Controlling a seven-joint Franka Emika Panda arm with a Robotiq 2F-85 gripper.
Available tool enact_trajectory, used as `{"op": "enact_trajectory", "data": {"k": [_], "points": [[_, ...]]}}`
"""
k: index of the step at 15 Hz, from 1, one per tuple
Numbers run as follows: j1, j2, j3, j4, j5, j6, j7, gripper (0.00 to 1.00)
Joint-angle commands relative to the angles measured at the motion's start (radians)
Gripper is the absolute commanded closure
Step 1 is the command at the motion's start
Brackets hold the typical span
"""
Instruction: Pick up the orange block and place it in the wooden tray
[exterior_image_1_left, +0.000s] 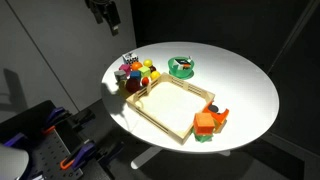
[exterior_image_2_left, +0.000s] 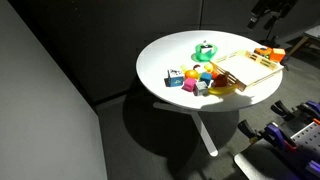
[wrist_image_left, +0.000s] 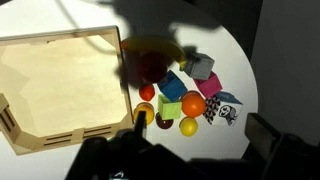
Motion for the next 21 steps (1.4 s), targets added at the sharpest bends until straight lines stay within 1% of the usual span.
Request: {"op": "enact_trajectory", "data": {"k": [1,5,9,16,21], "points": [[-0.015,0.0,0.014,0.002,0.007,-0.005,-0.005,0.0],[-0.015,0.0,0.014,0.002,0.007,-0.005,-0.005,0.0],[-0.04,0.036,0.017,0.022,-0.016,0.028,0.008,0.0],[-0.12,0.137,0.013,0.069,-0.096,0.141,0.045,0.0],[-0.179,0.217,0.004,0.119,-0.171,0.184,0.091,0.0]]}}
